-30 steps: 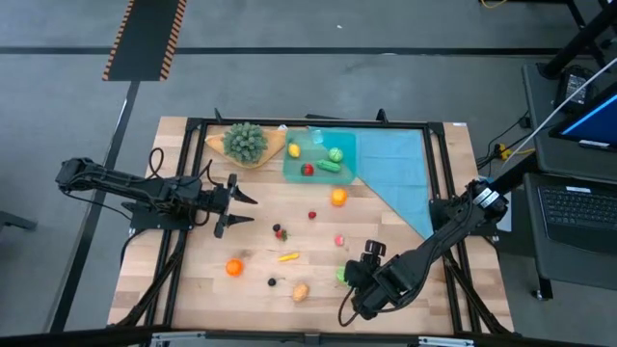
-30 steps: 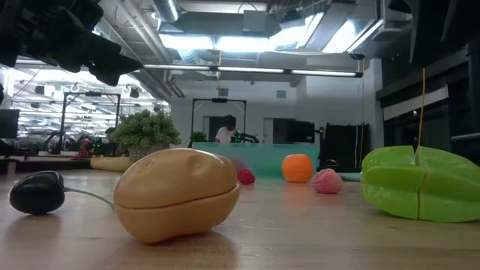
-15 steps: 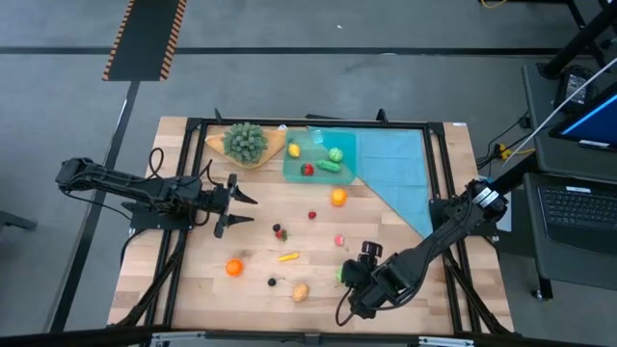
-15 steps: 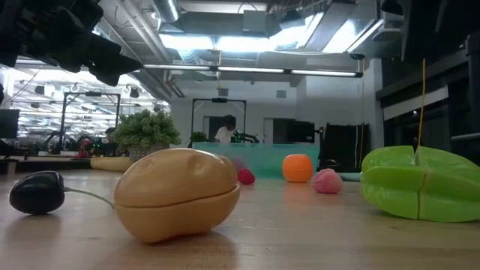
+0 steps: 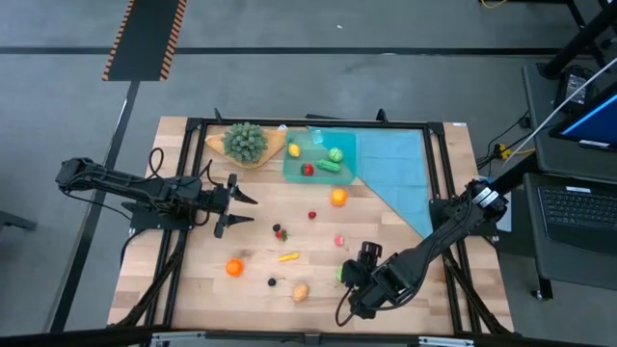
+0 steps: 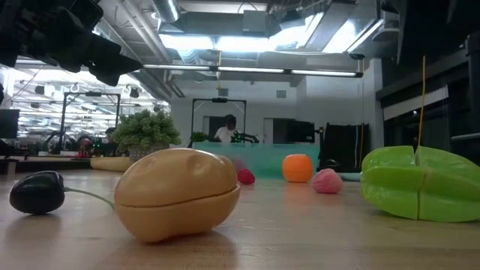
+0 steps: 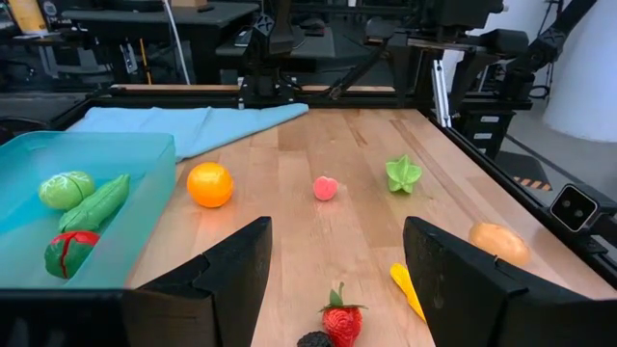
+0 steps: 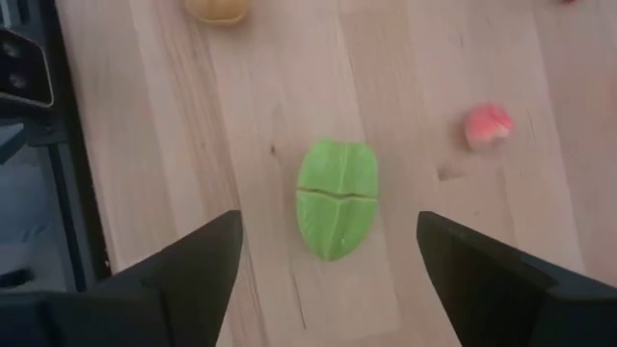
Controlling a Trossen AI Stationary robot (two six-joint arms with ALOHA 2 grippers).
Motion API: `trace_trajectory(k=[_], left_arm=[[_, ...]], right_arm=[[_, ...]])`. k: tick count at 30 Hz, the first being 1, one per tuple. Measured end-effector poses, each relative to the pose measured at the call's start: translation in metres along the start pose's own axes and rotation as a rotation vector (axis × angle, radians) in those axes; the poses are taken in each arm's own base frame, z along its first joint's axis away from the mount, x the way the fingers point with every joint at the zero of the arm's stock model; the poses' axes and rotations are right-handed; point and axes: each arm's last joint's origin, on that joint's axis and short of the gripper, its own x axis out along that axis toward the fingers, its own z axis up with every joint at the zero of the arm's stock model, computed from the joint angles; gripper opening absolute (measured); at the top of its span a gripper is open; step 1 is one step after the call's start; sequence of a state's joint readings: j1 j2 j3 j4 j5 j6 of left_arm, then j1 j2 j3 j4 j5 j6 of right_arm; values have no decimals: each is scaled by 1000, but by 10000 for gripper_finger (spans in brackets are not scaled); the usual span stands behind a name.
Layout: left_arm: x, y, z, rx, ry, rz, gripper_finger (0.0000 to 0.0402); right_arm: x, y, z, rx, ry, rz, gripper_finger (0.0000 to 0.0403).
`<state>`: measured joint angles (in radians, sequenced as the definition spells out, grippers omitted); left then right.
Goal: Pick and placing Produce into tupperware
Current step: Put the star fruit into the blue bin
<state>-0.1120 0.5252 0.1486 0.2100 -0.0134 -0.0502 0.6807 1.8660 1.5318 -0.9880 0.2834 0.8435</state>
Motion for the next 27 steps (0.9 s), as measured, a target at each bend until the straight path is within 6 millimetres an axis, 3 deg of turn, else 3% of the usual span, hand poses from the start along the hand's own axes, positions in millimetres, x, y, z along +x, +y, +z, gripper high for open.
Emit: trace_trajectory(k=[5, 15, 27], left_arm=[[0, 0, 0, 0, 0, 0, 228], [0, 0, 0, 0, 0, 0, 228], [0, 0, 0, -2, 0, 0, 228]], right_arm=[[7, 3, 0, -38, 3, -3, 313], [53, 14, -8, -70, 79, -85, 313], [59, 18, -7, -62, 59, -68, 313]])
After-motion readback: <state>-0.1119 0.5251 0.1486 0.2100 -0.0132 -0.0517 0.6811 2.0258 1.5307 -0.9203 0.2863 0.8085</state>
